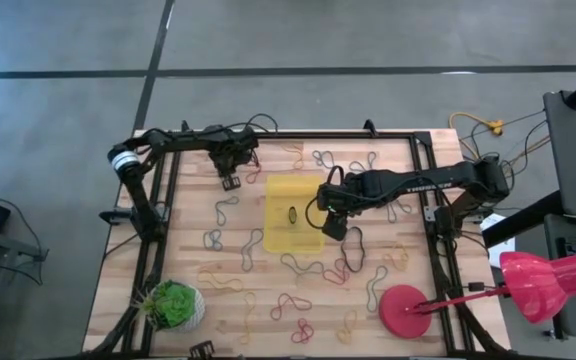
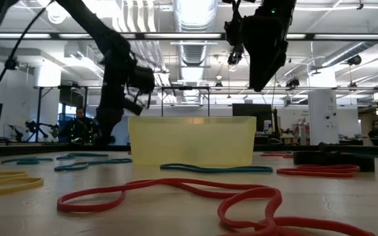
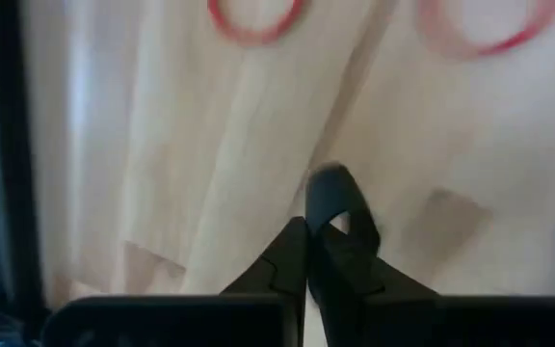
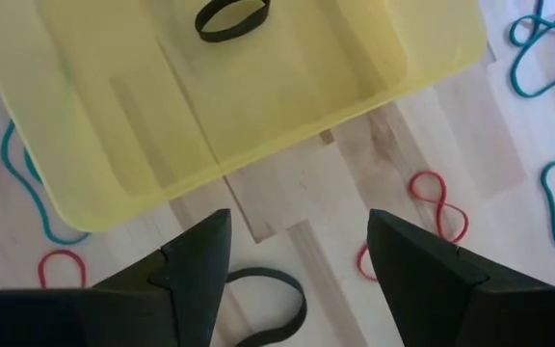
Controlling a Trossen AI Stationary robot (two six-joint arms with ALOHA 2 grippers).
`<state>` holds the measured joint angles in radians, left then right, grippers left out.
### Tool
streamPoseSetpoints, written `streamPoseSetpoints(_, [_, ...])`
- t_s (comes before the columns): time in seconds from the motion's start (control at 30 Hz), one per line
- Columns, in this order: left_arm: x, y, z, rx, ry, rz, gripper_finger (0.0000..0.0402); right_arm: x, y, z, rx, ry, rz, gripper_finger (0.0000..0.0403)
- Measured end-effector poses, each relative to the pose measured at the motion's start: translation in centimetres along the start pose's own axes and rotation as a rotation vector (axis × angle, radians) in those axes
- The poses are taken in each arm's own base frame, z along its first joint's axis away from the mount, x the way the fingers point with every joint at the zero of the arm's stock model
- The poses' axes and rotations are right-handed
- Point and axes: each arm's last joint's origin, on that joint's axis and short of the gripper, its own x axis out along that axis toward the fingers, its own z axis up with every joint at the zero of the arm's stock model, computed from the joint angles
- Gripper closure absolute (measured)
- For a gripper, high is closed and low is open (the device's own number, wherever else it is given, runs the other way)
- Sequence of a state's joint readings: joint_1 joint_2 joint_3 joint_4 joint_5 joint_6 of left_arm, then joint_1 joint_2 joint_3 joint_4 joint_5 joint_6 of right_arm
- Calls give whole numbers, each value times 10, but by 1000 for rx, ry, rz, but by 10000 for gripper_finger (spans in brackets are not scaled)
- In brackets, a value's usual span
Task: Pick and place rubber bands into bin
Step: Put the black rubber band into the yellow bin
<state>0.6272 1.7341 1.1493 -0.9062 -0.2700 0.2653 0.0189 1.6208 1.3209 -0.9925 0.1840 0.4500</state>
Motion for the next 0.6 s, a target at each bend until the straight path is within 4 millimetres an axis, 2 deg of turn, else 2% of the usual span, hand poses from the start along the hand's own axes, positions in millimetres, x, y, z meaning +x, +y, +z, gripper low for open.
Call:
streamPoseSetpoints(0.13, [-56, -6, 2, -46, -222, -79, 401, -5, -3, -5, -13, -5, -5, 172])
streamPoseSetpoints(0.23, [-104, -11, 0, -79, -472, -200, 401, -11, -10, -14, -23, 28, -43, 172])
streamPoseSetpoints(0.33, [-139, -21, -2, -80, -682, -297, 401, -18, -17, -26, -25, 44, -54, 172])
streamPoseSetpoints(0.47, [-157, -40, 3, -18, -830, -468, 401, -25, -28, -45, 33, 33, -50, 172])
streamPoseSetpoints(0.6, [-152, -71, 24, 95, -892, -571, 401, -26, -37, -64, 119, 19, -44, 172])
